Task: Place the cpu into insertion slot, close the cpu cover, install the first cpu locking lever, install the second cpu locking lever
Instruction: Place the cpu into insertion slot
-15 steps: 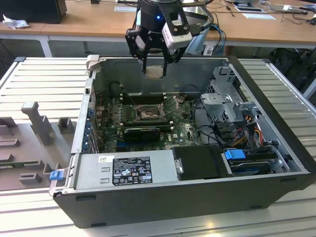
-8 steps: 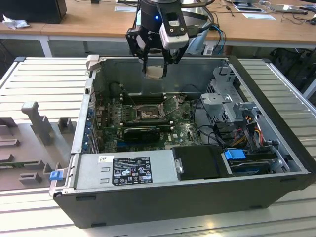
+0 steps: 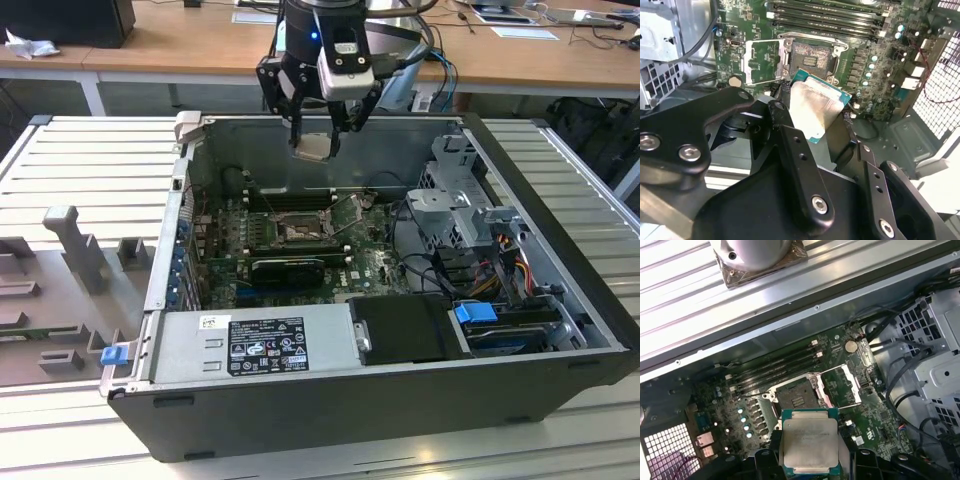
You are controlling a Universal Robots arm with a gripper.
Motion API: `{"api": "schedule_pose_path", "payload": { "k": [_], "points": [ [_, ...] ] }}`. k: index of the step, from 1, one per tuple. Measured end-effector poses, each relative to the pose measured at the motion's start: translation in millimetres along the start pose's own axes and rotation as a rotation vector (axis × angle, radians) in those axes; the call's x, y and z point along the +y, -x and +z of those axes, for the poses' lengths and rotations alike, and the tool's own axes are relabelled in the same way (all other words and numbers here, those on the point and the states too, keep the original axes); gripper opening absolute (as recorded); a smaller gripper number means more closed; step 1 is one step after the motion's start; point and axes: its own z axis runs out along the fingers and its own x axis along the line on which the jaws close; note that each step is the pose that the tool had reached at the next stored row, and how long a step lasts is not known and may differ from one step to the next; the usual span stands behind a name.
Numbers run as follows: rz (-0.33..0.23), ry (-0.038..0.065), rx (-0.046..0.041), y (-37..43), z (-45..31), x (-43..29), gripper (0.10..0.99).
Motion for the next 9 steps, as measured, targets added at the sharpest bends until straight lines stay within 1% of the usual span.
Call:
{"api": "schedule_pose_path", "payload": {
  "k": [6, 9],
  "points": [
    [0.049, 0.001, -0.0044, 0.0, 0.2, 0.0, 0.525],
    [0.059, 0.001, -0.0055, 0.1, 2.9, -0.3, 0.525]
  ]
}}
